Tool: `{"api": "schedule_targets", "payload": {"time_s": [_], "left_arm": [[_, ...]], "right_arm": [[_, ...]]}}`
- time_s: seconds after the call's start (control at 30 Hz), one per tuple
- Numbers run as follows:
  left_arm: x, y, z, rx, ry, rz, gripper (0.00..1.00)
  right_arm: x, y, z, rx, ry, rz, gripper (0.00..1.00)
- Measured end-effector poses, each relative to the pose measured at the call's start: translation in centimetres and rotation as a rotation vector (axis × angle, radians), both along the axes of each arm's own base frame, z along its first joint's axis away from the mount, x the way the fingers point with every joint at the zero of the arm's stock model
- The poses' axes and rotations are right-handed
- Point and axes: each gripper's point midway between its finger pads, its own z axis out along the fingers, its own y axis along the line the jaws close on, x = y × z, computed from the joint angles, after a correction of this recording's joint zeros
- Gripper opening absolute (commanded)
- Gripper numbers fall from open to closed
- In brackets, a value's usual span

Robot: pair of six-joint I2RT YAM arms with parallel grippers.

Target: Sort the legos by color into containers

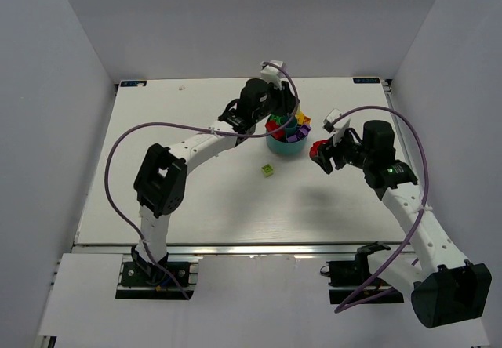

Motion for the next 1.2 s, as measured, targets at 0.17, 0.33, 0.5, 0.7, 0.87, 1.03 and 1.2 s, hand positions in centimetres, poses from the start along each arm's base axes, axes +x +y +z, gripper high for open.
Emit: {"api": "schedule_targets", "payload": {"time_s": [0.17, 0.33, 0.5, 0.7, 0.87, 1.03, 1.2], "left_arm": [[0.7, -0.5, -1.2, 0.045, -0.049, 0.031, 0.0], [1.3, -0.6, -2.9, 0.089, -0.057, 0.045, 0.0], [2.0, -0.4, -4.7, 0.129, -0.057, 0.066, 0.0], [2.5, -0.5, -4.6, 0.146, -0.071, 0.072, 0.0], [2.8, -0.5, -4.6, 0.149, -0.076, 0.082, 0.0], [3.0, -0.1, -5.3, 0.174, -0.068, 0.1, 0.0], [3.1, 0.1, -5.5, 0.184, -0.069, 0.11, 0.0]], "right_arm": [[0.3, -0.5, -0.2, 0.005, 0.01, -0.017, 0.0], [0.4, -0.7, -0.2, 0.009, 0.015, -0.026, 0.0], [0.4, -0.7, -0.4, 0.013, 0.026, -0.029, 0.0], [0.5, -0.8, -0.6, 0.015, 0.036, -0.035, 0.0], [0.5, -0.8, -0.6, 0.016, 0.036, -0.036, 0.0], [0.5, -0.8, -0.6, 0.018, 0.037, -0.033, 0.0], [0.5, -0.7, -0.6, 0.019, 0.037, -0.031, 0.0]]}}
